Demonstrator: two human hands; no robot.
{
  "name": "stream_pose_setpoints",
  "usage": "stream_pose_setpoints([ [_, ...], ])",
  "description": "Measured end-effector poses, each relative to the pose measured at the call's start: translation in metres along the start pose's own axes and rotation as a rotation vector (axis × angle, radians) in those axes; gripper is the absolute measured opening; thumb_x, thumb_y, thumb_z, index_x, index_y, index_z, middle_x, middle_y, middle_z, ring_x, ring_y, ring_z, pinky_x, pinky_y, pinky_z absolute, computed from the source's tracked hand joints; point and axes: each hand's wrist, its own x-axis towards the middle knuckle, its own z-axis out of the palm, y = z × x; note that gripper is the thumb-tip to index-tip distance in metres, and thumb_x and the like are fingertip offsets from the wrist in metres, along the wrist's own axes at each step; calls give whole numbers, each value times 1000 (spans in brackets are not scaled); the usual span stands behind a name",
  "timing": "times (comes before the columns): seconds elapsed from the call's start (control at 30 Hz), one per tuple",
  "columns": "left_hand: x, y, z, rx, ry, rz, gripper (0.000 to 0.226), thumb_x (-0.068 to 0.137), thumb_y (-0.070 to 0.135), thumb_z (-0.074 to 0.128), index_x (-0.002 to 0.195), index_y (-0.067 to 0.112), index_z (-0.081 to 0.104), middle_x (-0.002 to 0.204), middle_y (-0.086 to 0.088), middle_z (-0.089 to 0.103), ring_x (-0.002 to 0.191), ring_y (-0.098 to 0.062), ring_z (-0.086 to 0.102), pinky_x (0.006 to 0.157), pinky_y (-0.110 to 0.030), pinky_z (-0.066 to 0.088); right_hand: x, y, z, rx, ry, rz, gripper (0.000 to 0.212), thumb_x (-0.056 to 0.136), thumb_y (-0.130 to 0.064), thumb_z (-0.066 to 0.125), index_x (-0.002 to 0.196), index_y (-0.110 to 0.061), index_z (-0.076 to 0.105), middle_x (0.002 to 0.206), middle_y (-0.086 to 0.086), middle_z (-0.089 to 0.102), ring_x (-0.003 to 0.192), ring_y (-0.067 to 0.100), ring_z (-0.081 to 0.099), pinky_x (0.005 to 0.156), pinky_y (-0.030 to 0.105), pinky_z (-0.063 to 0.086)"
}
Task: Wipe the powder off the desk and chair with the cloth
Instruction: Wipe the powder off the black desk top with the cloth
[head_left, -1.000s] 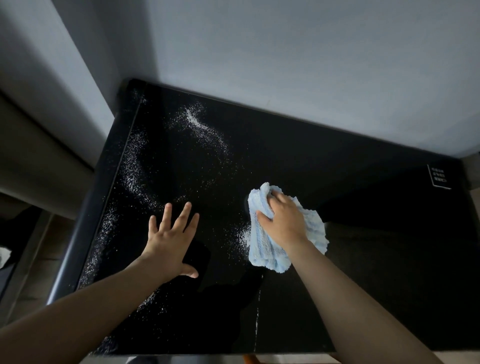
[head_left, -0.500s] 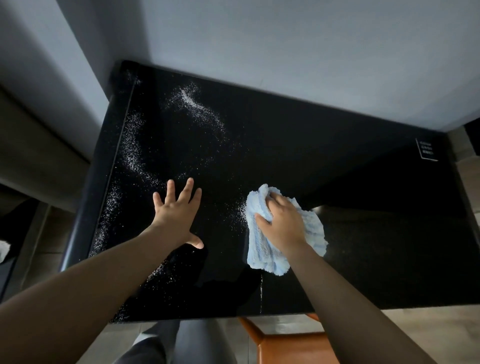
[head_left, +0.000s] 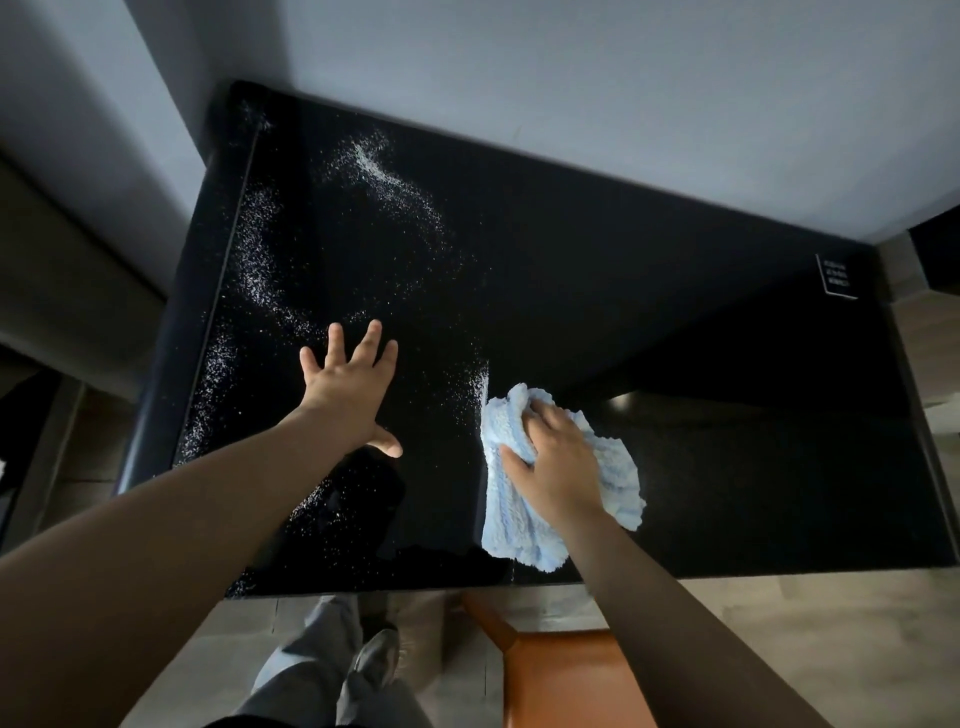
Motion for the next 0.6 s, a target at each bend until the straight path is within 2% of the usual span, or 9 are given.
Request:
stream_pose_setpoints([
  [0.2,-5,-2,5,-4,54,7,134,57,72,72,152,24,-9,158,-2,-22,144,-40,-16,114,-63,7,-34,-1,9,-13,-1,-8,49,89,-42,59,129,-14,58,138,2,52,131,22,44,102,41,44],
  [0.33,-23,1,15,-75,140,-4,117,69,65,70,153,22,2,160,-3,-12,147,-34,-10,115,-60,8,-58,-5,14,-2,1,-6,51,88,-42,60,130,-14,56,139,3,52,133,25,42,104,43,42],
  [0.43,-46,7,26,-76,183,19,102,79,60,64,153,18,7,161,-3,-7,147,-32,-8,117,-57,8,-79,-7,18,7,29,-28,47,86,-39,62,126,-13,60,134,3,55,129,25,48,102,41,45],
  [0.6,-88,9,49,-107,164,36,97,83,60,58,153,17,7,161,-4,-3,148,-30,-6,119,-53,8,-111,-10,25,15,39,-44,47,85,-38,64,125,-12,61,131,4,57,126,25,50,102,41,45],
])
